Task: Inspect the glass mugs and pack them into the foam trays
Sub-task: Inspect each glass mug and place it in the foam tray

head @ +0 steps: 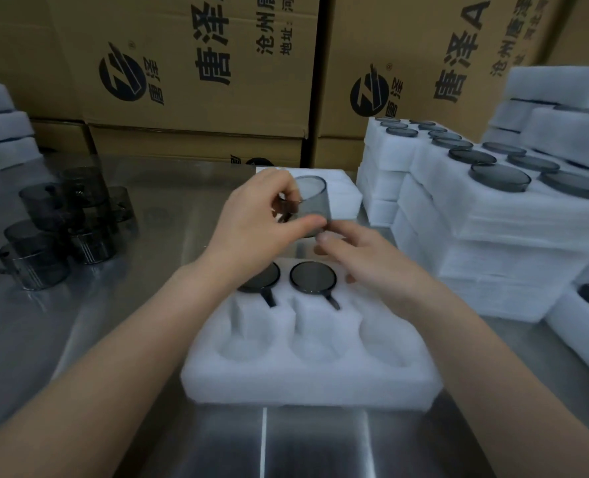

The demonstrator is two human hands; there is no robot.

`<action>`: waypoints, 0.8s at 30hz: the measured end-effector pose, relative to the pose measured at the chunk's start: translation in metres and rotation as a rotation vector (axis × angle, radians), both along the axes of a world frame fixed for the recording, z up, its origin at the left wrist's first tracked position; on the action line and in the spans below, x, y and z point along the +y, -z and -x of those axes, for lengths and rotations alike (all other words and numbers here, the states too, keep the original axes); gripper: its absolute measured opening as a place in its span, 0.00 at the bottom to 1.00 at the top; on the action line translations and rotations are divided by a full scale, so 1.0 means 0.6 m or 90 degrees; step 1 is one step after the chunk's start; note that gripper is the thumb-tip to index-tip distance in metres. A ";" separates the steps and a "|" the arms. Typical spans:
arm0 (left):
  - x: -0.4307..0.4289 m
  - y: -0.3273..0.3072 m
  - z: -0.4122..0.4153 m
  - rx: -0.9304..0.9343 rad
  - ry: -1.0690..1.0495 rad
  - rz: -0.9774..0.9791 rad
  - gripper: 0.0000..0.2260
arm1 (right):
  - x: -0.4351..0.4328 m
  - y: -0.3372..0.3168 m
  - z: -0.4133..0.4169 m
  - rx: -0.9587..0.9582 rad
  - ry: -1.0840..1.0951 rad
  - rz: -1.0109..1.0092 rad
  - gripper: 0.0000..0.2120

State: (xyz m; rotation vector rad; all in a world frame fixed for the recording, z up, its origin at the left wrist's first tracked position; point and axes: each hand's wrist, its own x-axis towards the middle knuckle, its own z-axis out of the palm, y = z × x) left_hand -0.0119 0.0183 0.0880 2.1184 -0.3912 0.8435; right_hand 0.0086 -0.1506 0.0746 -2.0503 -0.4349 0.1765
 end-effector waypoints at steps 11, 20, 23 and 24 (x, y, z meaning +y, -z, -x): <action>-0.019 0.031 -0.019 -0.058 0.015 -0.081 0.13 | 0.001 -0.010 0.002 0.154 0.104 -0.316 0.08; -0.007 0.038 -0.039 -0.024 0.136 -0.062 0.25 | 0.004 0.003 0.007 0.126 0.136 -0.339 0.14; -0.008 0.038 -0.038 0.099 0.161 0.064 0.33 | 0.003 0.004 0.006 0.149 0.082 -0.418 0.16; -0.008 0.038 -0.039 0.132 0.168 0.097 0.32 | 0.002 0.004 0.006 0.155 0.064 -0.445 0.16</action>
